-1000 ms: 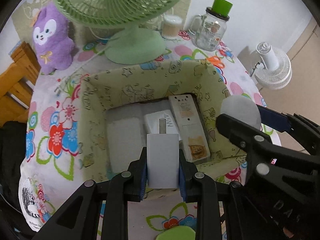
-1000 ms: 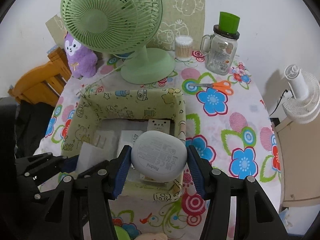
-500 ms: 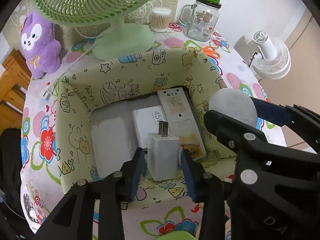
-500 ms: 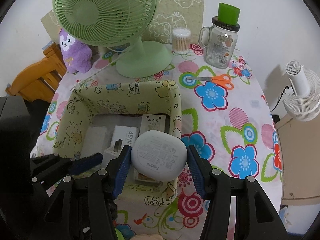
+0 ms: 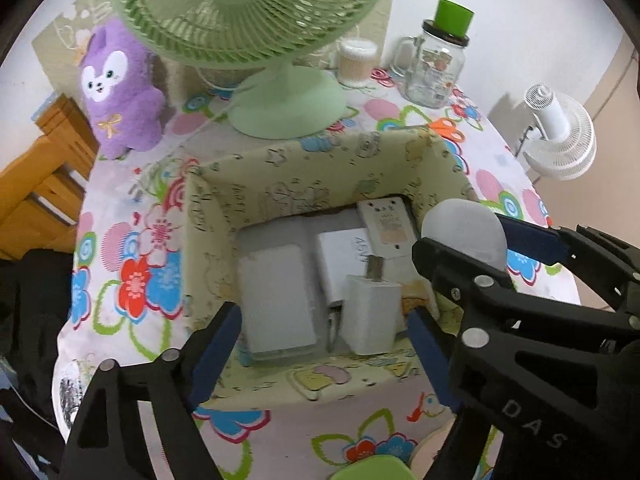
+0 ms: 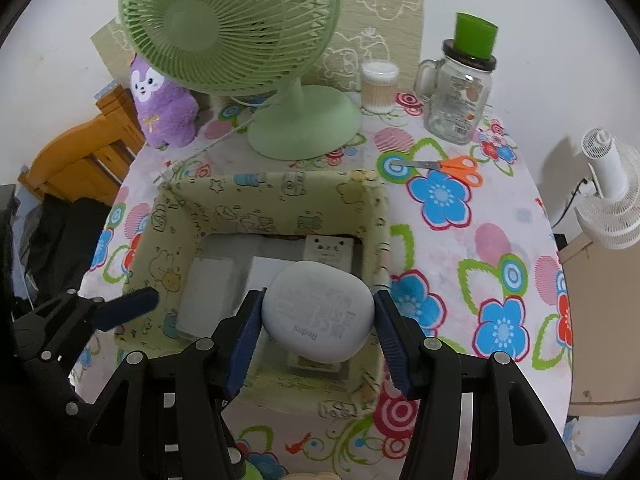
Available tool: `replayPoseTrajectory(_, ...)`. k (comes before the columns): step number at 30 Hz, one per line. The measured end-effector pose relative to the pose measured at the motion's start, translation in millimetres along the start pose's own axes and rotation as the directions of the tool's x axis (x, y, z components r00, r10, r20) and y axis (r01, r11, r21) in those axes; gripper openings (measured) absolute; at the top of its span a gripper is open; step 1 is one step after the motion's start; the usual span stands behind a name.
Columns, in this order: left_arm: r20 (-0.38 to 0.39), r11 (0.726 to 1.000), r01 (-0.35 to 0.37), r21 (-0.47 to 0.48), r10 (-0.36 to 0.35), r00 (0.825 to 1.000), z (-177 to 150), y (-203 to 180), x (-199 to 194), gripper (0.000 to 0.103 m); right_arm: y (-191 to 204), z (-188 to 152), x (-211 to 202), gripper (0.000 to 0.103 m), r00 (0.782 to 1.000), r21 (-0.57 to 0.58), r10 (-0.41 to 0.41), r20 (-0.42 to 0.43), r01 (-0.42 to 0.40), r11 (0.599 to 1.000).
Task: Organize rigid objects
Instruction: 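Lower both held items into the yellow box and open both tools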
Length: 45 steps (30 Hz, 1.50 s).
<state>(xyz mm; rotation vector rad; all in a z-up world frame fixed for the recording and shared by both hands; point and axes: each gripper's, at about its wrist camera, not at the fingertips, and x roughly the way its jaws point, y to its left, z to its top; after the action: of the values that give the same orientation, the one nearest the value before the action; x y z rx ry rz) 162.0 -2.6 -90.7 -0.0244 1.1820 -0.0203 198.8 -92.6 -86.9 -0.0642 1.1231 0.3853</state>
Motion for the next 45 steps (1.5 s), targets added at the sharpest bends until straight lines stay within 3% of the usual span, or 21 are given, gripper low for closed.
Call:
replayPoseTrajectory(7, 0.002, 0.998, -0.063, 0.009, 0.063, 0.998, 6.7, 7.4, 2.3, 0.093, 12.6, 9.2, 10.9, 0.059, 1.000, -0.017, 0.027, 0.002, -0.027, 0.999)
replayPoseTrajectory(25, -0.024, 0.993, -0.121, 0.001, 0.121, 0.992, 32.5, 20.5, 27.5, 0.097, 22.9, 42.3, 54.3, 0.060, 0.998, -0.051, 0.067, -0.010, -0.068, 0.996)
replayPoseTrajectory(27, -0.034, 0.992, -0.127, -0.007, 0.127, 0.991, 32.5, 23.6, 30.3, 0.097, 24.9, 44.0, 57.9, 0.062, 0.998, -0.054, 0.069, -0.007, -0.069, 0.996)
replayPoseTrajectory(31, -0.042, 0.993, -0.121, -0.012, 0.121, 0.992, 32.4, 26.1, 32.2, 0.097, 26.7, 44.2, 57.3, 0.084, 0.999, -0.060, 0.039, 0.009, -0.038, 0.997)
replayPoseTrajectory(45, -0.010, 0.996, -0.091, -0.003, 0.091, 0.996, 22.7, 16.2, 12.1, 0.097, 5.9, 24.5, 27.0, 0.085, 1.000, 0.019, 0.020, 0.011, -0.020, 1.000)
